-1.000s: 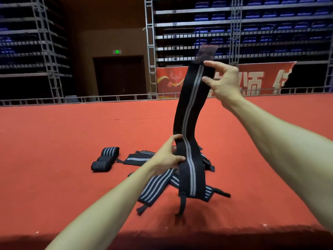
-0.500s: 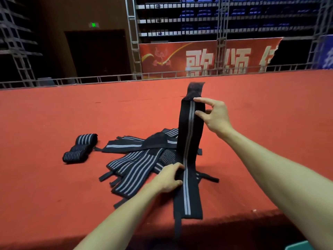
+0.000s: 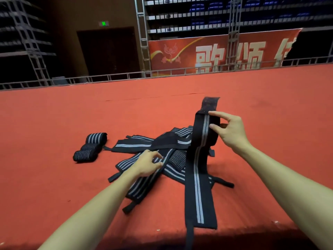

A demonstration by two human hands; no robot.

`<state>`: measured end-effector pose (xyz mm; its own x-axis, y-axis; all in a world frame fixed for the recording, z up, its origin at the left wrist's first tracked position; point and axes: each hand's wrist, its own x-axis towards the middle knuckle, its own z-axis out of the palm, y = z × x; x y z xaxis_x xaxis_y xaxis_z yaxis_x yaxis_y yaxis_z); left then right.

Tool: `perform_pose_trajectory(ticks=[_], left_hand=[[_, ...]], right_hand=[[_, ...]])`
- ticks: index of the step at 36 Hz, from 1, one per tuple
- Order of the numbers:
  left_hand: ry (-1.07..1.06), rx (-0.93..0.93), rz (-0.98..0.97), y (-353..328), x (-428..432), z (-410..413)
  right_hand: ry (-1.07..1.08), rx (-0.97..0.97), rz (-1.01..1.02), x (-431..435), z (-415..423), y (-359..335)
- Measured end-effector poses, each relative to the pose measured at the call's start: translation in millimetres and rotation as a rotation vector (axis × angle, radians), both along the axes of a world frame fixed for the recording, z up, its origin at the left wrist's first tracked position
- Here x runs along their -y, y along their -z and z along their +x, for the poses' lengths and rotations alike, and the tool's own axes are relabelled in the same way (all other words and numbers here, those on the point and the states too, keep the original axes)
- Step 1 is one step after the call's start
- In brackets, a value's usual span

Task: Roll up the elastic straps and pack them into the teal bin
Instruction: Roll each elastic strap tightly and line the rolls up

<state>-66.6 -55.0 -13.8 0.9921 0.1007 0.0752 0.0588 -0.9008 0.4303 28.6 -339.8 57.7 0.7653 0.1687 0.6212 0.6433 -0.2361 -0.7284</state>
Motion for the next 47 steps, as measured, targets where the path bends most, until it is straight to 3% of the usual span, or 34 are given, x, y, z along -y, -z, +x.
perform_pose_trajectory(ticks=[5,11,26,36,47], left_hand=[[-0.174,0.054,-0.067,2.5,-46.9,13.4],[-0.235,0.076,-0.079,8.4,-74.0,33.3],[0.221,0.060,0.129,-19.6,8.7,145.4],[0.185,0.006,0.336,-17.4,12.6,159.6],[0.326,-0.209,0.271,-56.8,-1.5,123.8]], right_hand=[[-0.019,0.001,0.001,-0.1,0.6,8.7],[-0.041,-0.017,-0.009,-16.2,11.4,29.1],[0.013,-0.096,-0.052,-14.3,48.7,65.1],[0.015,-0.098,-0.060,-0.2,52.4,67.4],[0.005,-0.092,-0.048,-0.1,38.7,46.2]])
